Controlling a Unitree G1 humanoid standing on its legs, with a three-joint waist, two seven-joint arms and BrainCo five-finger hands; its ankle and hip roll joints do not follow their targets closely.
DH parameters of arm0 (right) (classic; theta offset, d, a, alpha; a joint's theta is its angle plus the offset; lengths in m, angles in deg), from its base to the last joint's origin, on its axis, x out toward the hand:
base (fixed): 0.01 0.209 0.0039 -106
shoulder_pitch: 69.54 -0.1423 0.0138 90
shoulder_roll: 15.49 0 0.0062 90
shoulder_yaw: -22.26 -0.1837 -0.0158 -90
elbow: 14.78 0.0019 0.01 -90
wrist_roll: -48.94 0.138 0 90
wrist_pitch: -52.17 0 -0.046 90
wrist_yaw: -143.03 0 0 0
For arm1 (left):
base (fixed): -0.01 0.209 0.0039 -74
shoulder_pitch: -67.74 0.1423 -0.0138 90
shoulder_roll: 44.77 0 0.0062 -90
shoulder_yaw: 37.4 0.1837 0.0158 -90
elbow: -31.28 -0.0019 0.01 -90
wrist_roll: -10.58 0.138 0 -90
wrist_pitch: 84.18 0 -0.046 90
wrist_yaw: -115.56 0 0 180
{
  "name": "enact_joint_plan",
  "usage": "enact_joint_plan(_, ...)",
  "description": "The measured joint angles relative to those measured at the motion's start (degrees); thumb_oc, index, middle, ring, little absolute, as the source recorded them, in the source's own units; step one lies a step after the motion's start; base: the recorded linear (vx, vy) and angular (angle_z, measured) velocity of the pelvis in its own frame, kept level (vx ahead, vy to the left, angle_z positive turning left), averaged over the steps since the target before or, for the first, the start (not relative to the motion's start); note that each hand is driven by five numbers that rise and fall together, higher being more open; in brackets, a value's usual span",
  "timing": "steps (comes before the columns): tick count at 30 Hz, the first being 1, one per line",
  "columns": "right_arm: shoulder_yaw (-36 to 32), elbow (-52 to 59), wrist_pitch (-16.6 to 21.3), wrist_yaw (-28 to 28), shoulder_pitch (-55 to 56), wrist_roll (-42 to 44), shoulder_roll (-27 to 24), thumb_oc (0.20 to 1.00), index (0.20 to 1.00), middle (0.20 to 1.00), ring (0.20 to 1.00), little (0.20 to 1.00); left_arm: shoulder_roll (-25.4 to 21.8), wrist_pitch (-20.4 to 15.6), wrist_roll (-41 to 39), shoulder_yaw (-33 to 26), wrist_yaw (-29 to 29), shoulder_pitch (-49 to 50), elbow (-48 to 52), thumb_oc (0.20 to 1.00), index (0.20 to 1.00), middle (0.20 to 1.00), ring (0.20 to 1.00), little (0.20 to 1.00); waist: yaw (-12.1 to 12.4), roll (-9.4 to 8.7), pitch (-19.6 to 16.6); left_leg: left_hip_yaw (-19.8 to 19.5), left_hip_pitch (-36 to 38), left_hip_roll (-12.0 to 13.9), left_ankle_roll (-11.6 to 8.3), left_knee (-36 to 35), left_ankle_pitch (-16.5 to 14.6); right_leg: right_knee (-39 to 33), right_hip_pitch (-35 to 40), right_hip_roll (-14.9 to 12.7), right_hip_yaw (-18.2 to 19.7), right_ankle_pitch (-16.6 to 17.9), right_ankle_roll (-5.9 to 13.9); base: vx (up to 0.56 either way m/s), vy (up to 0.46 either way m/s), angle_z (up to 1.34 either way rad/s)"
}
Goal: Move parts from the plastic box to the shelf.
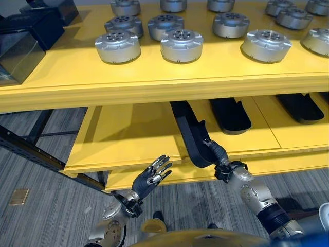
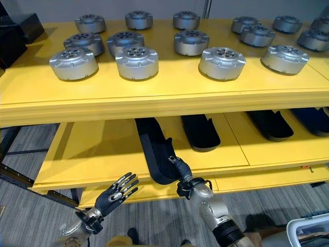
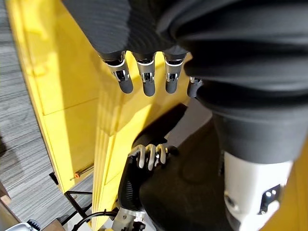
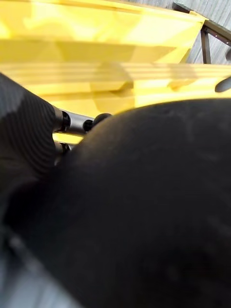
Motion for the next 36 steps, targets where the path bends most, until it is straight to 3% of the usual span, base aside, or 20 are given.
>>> enact_joint_plan(4, 0.08, 0.00, -0.03, 0.02, -0.04, -0.36, -0.18, 0.200, 0.200, 0.200, 0.200, 0.200, -0.01, 0.46, 0.27, 0.00, 0.08, -0.11, -0.02, 1.000, 1.000, 1.000, 1.000, 1.000, 0.30, 0.57, -0.34, 0.59, -0.71, 0.13, 0.14, 1.49, -0.09, -0.10, 0.00, -0.14, -0.33, -0.24, 0.14, -0.03, -0.174, 0.04)
enact_joint_plan(6, 0.27, -0.19, -0.09, 0.04, -0.88, -0.60, -0.20, 0.200, 0.200, 0.200, 0.200, 0.200, 0.05, 0.47, 0.27, 0.00, 0.11, -0.53, -0.07, 1.000, 1.000, 1.000, 1.000, 1.000, 0.62, 0.49, -0.30, 0.53, -3.13, 0.65, 0.32, 5.55, -0.30, 0.88, -1.04, -0.68, -0.62, -1.24, 0.12, -0.05, -0.055, 0.06)
enact_joint_plan(10, 0.39, -2.29, -0.58, -0.11, -4.61, -1.17, -0.59, 0.200, 0.200, 0.200, 0.200, 0.200, 0.15, 1.18, 0.28, -0.12, 0.75, -0.44, -0.56, 1.000, 1.000, 1.000, 1.000, 1.000, 0.82, 1.30, -0.48, 0.78, -4.23, 1.94, 0.23, 8.78, -0.43, 4.44, -2.60, -1.60, -0.14, -3.28, -1.41, 0.01, 0.146, -0.06)
enact_joint_plan(12, 0.42, -2.43, -0.78, -0.29, -5.64, -1.18, -0.51, 0.200, 0.200, 0.200, 0.200, 0.200, 0.08, 1.76, 0.32, -0.13, 2.07, -0.36, -0.70, 1.000, 1.000, 1.000, 1.000, 1.000, 0.99, 0.59, -0.37, 0.14, -4.09, 2.74, 0.50, 8.59, -1.76, 4.97, -3.27, -2.57, 0.11, -2.99, -2.58, 0.03, 0.357, -0.21)
enact_joint_plan(14, 0.40, -2.53, -0.92, -1.19, -6.48, -1.27, -0.46, 0.200, 0.200, 0.200, 0.200, 0.200, 0.02, 2.74, 0.26, 0.28, 3.21, -0.28, -0.56, 1.000, 1.000, 1.000, 1.000, 1.000, 0.75, -0.44, -0.69, -0.62, -4.81, 6.37, -0.92, 10.00, -2.17, 5.50, -4.09, -4.26, 0.60, -2.83, -2.81, 0.00, 0.407, -0.12)
enact_joint_plan(15, 0.24, -2.54, -1.07, -2.08, -6.60, -1.44, -0.66, 0.200, 0.200, 0.200, 0.200, 0.200, 0.25, 3.10, 0.24, 1.32, 3.24, -0.66, -0.54, 1.000, 1.000, 1.000, 1.000, 1.000, 0.03, -0.41, -0.70, -1.38, -5.41, 9.54, -2.48, 11.21, -0.96, 6.88, -4.94, -5.00, 1.95, -3.30, -2.10, -0.03, 0.351, 0.05)
enact_joint_plan(16, 0.18, -2.55, -1.15, -2.57, -6.61, -1.51, -1.01, 0.200, 0.200, 0.200, 0.200, 0.200, 0.55, 3.18, 0.23, 2.21, 3.22, -0.86, -0.53, 1.000, 1.000, 1.000, 1.000, 1.000, 0.06, -0.27, -0.79, -2.35, -5.28, 10.31, -2.58, 11.38, -0.55, 8.22, -5.86, -5.79, 2.40, -3.61, -1.55, -0.01, 0.362, -0.20)
enact_joint_plan(17, 0.25, -2.52, -1.44, -2.66, -6.67, -1.54, -1.97, 0.200, 0.200, 0.200, 0.200, 0.200, 1.72, 3.28, 0.24, 3.49, 3.05, -0.66, -0.57, 1.000, 1.000, 1.000, 1.000, 1.000, 0.08, 1.11, -1.47, -1.87, -3.85, 10.99, -1.44, 8.82, 0.79, 10.42, -7.70, -6.77, 3.43, -3.69, 0.71, 0.05, 0.282, -0.32)
enact_joint_plan(18, 0.31, -2.28, -1.61, -2.65, -6.68, -1.53, -3.30, 0.200, 0.200, 0.200, 0.200, 0.200, 3.02, 3.27, 0.23, 3.93, 2.89, -0.54, -0.56, 1.000, 1.000, 1.000, 1.000, 1.000, -0.41, 2.62, -1.70, -1.81, -3.68, 10.97, -0.55, 7.99, 3.53, 10.90, -8.27, -6.86, 3.51, -3.46, 2.18, 0.04, 0.328, -0.11)
enact_joint_plan(19, 0.00, -2.52, -1.95, -3.06, -6.55, -1.54, -3.76, 0.200, 0.200, 0.200, 0.200, 0.200, 3.68, 3.27, 0.19, 4.36, 2.59, -1.22, -0.75, 1.000, 1.000, 1.000, 1.000, 1.000, -1.98, 3.46, -1.68, 0.06, -2.42, 10.14, -4.14, 6.32, -0.62, 10.71, -7.70, -7.84, 3.38, -2.49, 4.09, 0.05, 0.213, 0.15)
enact_joint_plan(20, 0.02, -2.51, -2.31, -3.46, -6.31, -1.52, -3.71, 0.200, 0.200, 0.200, 0.200, 0.200, 3.24, 3.24, 0.04, 4.39, 2.14, -2.04, -0.74, 1.000, 1.000, 1.000, 1.000, 1.000, -2.24, 2.23, -1.11, 0.62, -1.72, 8.08, -4.61, 4.97, -0.94, 10.51, -7.63, -9.65, 3.50, -1.88, 5.05, 0.04, 0.238, 0.18)
enact_joint_plan(22, 0.52, -2.47, -2.55, -3.14, -5.75, -1.52, -1.84, 0.200, 0.200, 0.200, 0.200, 0.200, 0.98, 3.06, -0.16, 4.41, 1.42, -4.19, -1.12, 1.000, 1.000, 1.000, 1.000, 1.000, -1.72, -1.34, 0.43, 1.16, -1.62, 5.58, -3.92, 4.91, -1.40, 8.93, -7.27, -11.54, 3.63, -0.20, 4.43, 0.07, 0.149, 0.00)
enact_joint_plan(25, 0.59, -2.46, -2.64, -2.65, -4.49, -1.51, 0.64, 0.200, 0.200, 0.200, 0.200, 0.200, -2.48, 3.00, -0.04, 4.24, 0.16, -4.28, -1.95, 1.000, 1.000, 1.000, 1.000, 1.000, -1.17, -3.08, 0.22, 0.59, -0.42, 4.56, -3.34, 4.71, -1.85, 6.55, -4.61, -11.74, 3.52, 0.47, 4.12, 0.05, 0.090, 0.08)
enact_joint_plan(28, 0.47, -1.94, -2.20, -2.59, -4.62, -1.53, 1.08, 0.200, 0.200, 0.200, 0.200, 0.200, -3.23, 3.01, -0.04, 3.78, -0.62, -2.56, -1.79, 1.000, 1.000, 1.000, 1.000, 1.000, -0.96, -2.48, 0.29, -0.14, 0.23, 4.61, -3.73, 4.25, -1.94, 5.22, -3.00, -11.41, 3.30, 0.57, 6.77, 0.03, 0.045, 0.09)
enact_joint_plan(31, 0.19, -2.01, -2.13, -2.76, -4.61, -1.58, 0.14, 0.200, 0.200, 0.200, 0.200, 0.200, -1.76, 3.14, -0.05, 4.05, -1.18, 0.05, -1.48, 1.000, 1.000, 1.000, 1.000, 1.000, -1.01, -1.07, 0.39, -0.67, -0.21, 5.30, -4.13, 4.38, -1.60, 4.93, -2.92, -10.72, 2.90, 0.83, 6.80, -0.05, 0.005, 0.05)
enact_joint_plan(36, -1.72, -2.02, -2.06, -3.91, -4.91, -1.60, -1.66, 0.200, 0.200, 0.200, 0.200, 0.200, -2.04, 3.09, -0.30, 4.39, -2.03, -0.77, 0.32, 1.000, 1.000, 1.000, 1.000, 1.000, -0.07, -0.48, 1.25, -2.25, -4.78, 5.91, -4.32, 6.29, -1.10, 5.92, -5.96, -10.44, 1.88, 1.16, 6.63, -0.14, 0.000, 0.13)
